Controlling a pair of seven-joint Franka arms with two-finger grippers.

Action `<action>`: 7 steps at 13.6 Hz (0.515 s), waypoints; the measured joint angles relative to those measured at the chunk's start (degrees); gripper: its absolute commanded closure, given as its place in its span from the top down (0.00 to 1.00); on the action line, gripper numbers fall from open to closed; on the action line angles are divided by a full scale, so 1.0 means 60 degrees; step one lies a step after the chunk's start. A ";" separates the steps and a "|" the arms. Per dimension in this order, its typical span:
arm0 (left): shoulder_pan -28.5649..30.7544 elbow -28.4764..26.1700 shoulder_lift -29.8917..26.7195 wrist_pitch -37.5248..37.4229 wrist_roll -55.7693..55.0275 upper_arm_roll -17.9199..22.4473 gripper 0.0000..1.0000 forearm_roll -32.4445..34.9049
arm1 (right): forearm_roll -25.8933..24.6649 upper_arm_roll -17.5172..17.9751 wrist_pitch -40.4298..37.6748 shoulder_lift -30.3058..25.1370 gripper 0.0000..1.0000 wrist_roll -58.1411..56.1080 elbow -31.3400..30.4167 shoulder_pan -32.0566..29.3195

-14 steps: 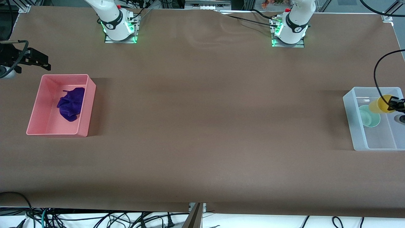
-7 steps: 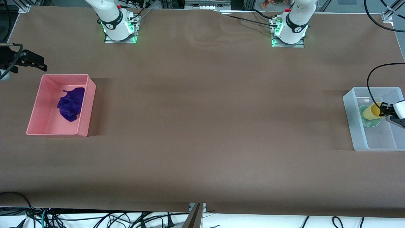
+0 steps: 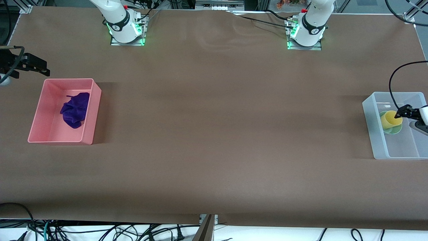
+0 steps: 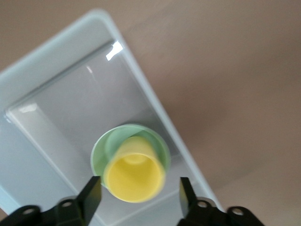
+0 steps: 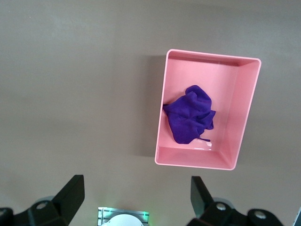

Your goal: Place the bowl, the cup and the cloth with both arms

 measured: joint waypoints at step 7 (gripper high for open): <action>-0.0103 0.2143 -0.0673 -0.4148 -0.5099 -0.3010 1.00 -0.0150 | 0.0000 0.0029 0.0015 0.0075 1.00 0.0000 0.0030 0.0008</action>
